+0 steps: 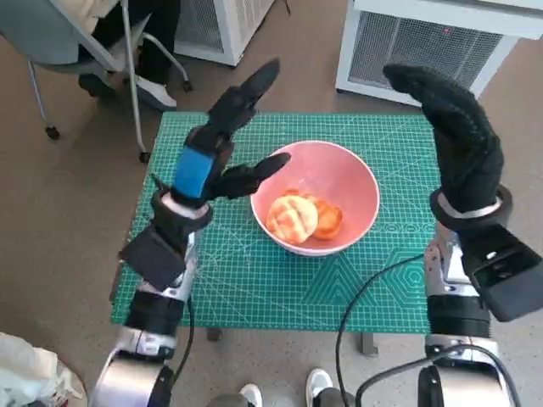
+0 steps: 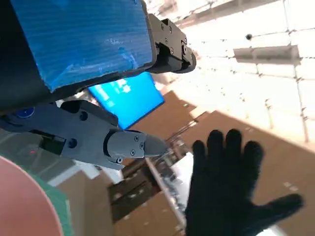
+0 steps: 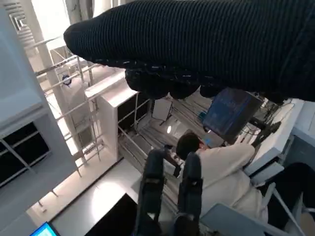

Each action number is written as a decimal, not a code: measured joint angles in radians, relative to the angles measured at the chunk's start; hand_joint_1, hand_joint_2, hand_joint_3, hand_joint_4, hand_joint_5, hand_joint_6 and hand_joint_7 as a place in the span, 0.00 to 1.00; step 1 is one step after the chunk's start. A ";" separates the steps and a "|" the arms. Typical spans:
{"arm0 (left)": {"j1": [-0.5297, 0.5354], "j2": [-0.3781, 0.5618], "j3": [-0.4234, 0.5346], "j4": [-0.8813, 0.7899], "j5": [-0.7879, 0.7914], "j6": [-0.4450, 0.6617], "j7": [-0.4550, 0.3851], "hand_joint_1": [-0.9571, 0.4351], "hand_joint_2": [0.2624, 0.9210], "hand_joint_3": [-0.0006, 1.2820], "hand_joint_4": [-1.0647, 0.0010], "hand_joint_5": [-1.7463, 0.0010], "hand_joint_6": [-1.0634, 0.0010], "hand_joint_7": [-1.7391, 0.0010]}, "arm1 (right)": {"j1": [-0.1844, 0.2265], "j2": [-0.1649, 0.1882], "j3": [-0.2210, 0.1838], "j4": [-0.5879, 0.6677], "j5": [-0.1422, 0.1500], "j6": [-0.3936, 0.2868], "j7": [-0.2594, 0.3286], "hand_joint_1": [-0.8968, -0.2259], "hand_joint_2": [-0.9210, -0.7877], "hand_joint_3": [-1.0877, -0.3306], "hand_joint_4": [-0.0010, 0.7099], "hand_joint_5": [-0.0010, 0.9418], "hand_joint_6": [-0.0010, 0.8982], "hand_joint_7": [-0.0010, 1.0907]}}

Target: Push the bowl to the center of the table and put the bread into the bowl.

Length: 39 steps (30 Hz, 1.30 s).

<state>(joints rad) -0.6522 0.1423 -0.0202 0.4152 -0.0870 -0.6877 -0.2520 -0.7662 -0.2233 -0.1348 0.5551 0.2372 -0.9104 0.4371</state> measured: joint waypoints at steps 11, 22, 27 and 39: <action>0.019 -0.023 0.010 -0.072 -0.024 0.002 -0.001 0.37 1.00 0.30 0.72 1.00 0.74 0.91 | -0.016 0.002 0.000 -0.010 -0.006 0.032 -0.031 0.53 0.00 0.47 0.40 0.00 0.23 0.25; 0.020 -0.028 0.030 -0.072 -0.010 -0.023 0.014 0.36 1.00 0.30 0.73 1.00 0.80 0.81 | -0.020 0.004 0.001 -0.052 -0.011 0.068 -0.059 0.53 0.00 0.47 0.41 0.00 0.24 0.25; 0.020 -0.028 0.034 -0.072 -0.020 -0.022 0.008 0.36 1.00 0.30 0.73 1.00 0.85 0.75 | -0.021 0.004 0.003 -0.064 -0.037 0.072 -0.076 0.53 0.00 0.46 0.41 0.00 0.23 0.25; 0.020 -0.029 0.036 -0.074 -0.037 -0.011 -0.003 0.36 1.00 0.29 0.76 1.00 0.88 0.72 | -0.022 0.004 0.005 -0.077 -0.044 0.081 -0.083 0.53 0.00 0.47 0.41 0.00 0.23 0.24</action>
<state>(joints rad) -0.6322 0.1129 0.0154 0.3415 -0.1244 -0.6992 -0.2549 -0.7883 -0.2191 -0.1301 0.4786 0.1934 -0.8299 0.3545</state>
